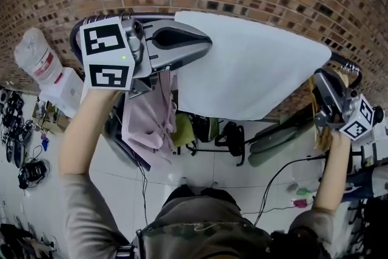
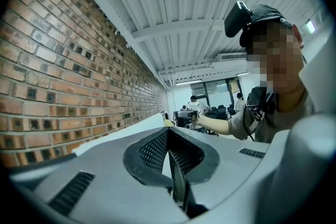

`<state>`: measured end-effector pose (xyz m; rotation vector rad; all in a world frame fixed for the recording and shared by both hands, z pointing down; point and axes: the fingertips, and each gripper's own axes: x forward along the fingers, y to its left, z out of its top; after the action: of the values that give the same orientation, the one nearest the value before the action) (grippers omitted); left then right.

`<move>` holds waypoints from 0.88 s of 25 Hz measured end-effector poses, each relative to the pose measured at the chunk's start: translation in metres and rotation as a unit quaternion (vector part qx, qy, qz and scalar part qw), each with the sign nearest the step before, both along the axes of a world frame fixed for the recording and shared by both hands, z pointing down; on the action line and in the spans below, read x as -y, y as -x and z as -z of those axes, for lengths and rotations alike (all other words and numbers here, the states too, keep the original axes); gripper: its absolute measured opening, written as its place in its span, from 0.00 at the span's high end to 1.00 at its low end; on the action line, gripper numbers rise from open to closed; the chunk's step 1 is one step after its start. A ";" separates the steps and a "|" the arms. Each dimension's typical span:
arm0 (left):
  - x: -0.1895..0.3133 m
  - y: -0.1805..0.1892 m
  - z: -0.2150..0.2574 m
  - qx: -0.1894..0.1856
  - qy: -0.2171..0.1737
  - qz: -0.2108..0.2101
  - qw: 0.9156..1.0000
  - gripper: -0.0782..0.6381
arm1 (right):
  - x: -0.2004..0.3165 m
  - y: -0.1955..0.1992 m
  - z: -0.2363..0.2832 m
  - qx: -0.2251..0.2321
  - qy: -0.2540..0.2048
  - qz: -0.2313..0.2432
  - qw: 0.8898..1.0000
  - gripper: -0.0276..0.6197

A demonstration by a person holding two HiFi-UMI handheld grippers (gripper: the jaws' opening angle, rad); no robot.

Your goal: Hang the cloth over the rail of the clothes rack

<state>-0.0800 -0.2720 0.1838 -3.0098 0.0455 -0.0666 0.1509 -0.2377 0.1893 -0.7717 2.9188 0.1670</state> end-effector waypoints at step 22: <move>-0.272 -0.088 -0.074 -0.032 0.026 -0.028 0.999 0.88 | -0.244 0.024 -0.094 0.003 0.027 0.137 0.990 0.94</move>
<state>0.0081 0.0002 0.2574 -3.0620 -0.0333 0.0350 0.1273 0.0059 0.2832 -0.3675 2.9949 0.0606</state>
